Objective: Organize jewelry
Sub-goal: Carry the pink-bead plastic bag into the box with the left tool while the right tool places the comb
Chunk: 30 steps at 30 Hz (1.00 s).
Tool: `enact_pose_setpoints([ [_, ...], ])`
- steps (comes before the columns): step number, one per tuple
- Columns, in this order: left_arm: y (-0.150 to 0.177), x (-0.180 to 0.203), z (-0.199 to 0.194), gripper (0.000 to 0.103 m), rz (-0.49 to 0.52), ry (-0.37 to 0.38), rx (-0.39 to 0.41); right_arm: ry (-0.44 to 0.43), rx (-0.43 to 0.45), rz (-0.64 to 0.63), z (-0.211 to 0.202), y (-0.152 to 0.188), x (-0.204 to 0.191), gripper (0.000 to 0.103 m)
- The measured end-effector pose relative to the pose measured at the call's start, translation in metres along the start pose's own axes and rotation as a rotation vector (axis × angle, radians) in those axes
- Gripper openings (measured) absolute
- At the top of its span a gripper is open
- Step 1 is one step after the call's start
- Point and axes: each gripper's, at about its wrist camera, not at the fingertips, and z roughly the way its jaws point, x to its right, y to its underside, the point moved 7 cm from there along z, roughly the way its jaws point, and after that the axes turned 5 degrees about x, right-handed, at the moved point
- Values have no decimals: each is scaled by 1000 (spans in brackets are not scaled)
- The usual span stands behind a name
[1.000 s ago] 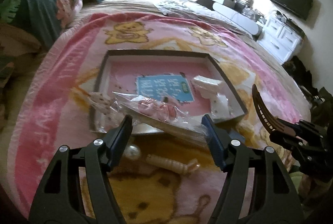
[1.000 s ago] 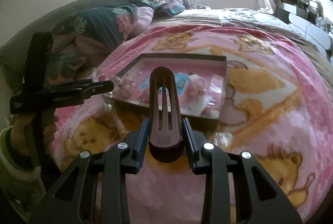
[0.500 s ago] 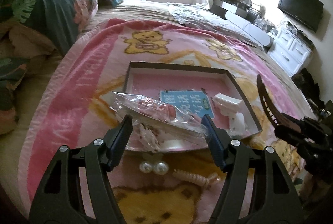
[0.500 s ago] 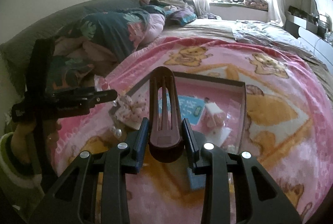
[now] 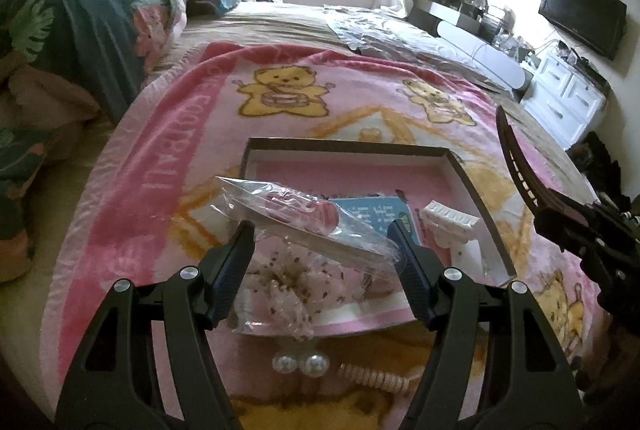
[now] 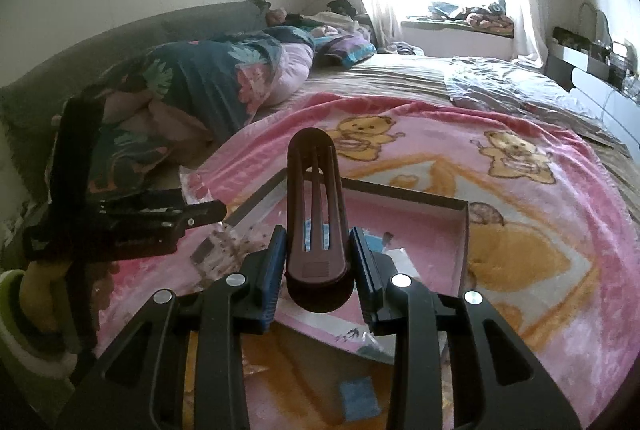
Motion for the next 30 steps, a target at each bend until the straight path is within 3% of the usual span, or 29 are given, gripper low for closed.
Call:
enact_pose_setpoints([
  [15, 19, 18, 68, 60, 27, -19, -113, 67, -96, 19, 37, 39, 40, 31],
  [30, 29, 15, 78, 66, 15, -30, -136, 72, -182, 9, 62, 63, 44, 31],
])
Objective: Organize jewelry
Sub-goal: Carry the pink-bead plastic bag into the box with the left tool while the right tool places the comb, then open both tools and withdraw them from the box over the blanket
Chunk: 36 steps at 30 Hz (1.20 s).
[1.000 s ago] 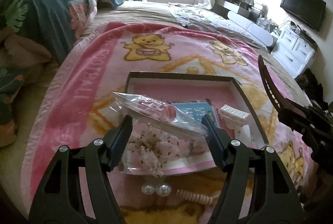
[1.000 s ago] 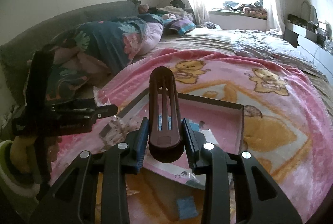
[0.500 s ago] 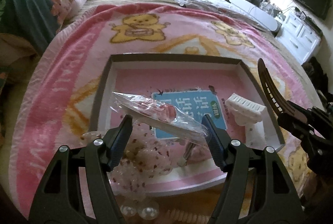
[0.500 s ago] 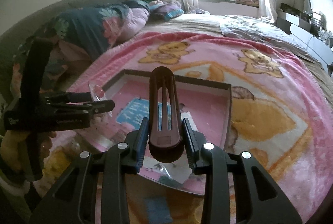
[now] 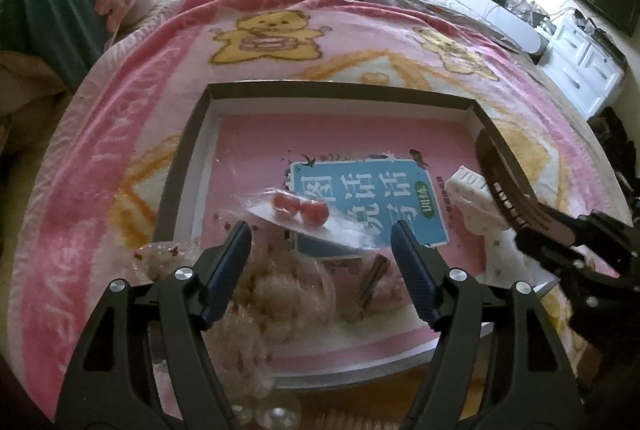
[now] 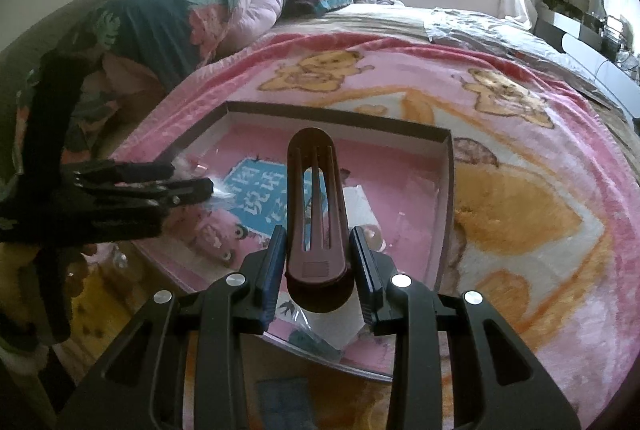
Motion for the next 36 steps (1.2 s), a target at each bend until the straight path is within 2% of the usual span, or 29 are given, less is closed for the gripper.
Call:
enact_pose_setpoints([
  [7, -2, -3, -14, 67, -6, -3, 22, 18, -10, 10, 2, 3, 1, 32],
  [13, -2, -5, -29, 69, -27, 1, 39, 24, 6, 23, -7, 3, 2, 41],
  [15, -2, -5, -33, 69, -30, 5, 44, 27, 14, 27, -12, 3, 1, 46],
  [18, -3, -4, -42, 73, -30, 7, 56, 33, 39, 28, -23, 1, -1, 59],
  [23, -2, -5, -58, 73, -29, 10, 75, 63, 77, 17, -45, 0, -6, 85],
  [26, -2, -6, -70, 79, -31, 8, 87, 81, 102, 20, -60, -2, -9, 93],
  [28, -2, -7, -77, 81, -35, 8, 98, 91, 122, 29, -72, -4, -10, 98],
  [36, 4, -5, -111, 92, -40, 23, 137, 116, 181, 44, -112, -5, -16, 98],
])
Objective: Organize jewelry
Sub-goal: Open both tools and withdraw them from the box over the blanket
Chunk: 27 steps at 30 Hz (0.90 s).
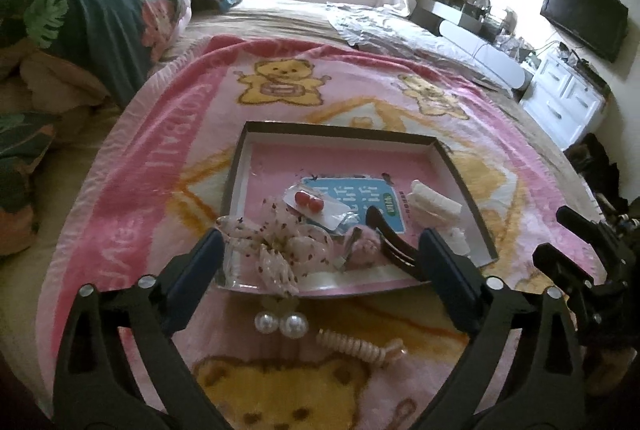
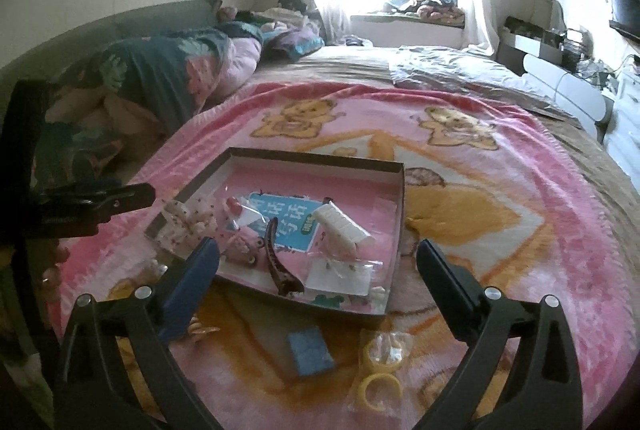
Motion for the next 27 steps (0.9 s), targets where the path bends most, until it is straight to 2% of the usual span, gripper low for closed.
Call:
enact_pose_setpoints([
  [13, 4, 1, -49, 93, 7, 18, 64, 15, 42, -6, -45, 0, -12, 98],
  [27, 28, -14, -77, 93, 20, -34, 65, -3, 37, -56, -70, 12, -37, 98],
])
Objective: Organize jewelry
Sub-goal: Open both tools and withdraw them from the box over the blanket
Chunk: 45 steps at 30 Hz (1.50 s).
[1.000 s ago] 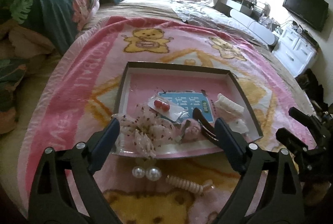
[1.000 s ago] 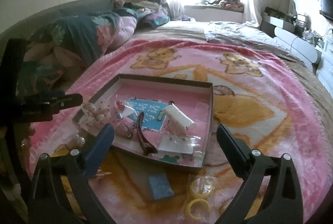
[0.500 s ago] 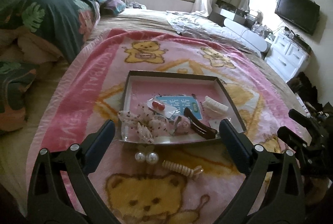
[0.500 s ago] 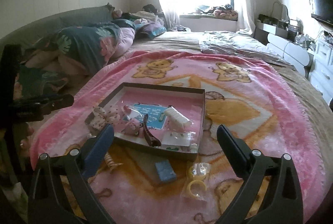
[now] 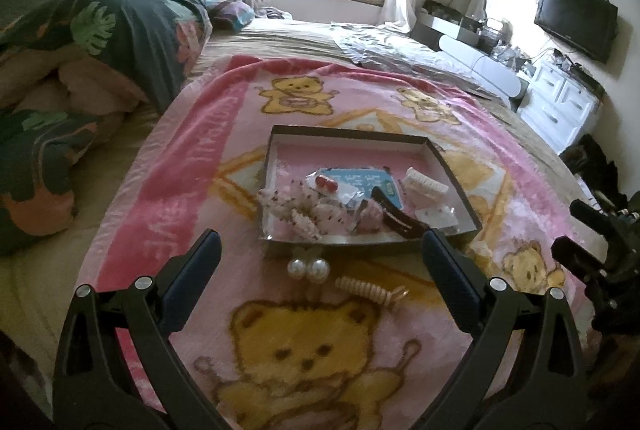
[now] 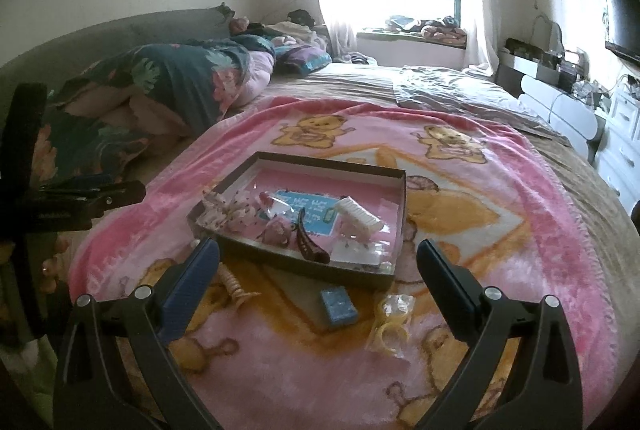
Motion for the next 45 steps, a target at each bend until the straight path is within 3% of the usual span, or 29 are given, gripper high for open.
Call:
enact_pose_setpoints([
  [18, 38, -20, -12, 93, 13, -58, -43, -29, -53, -31, -9, 31, -15, 98],
  [28, 56, -14, -5, 93, 35, -51, -84, -42, -93, -42, -5, 49, -18, 98],
  [45, 110, 9, 33, 93, 40, 53, -246, -31, -184, -11, 15, 90, 3, 98],
])
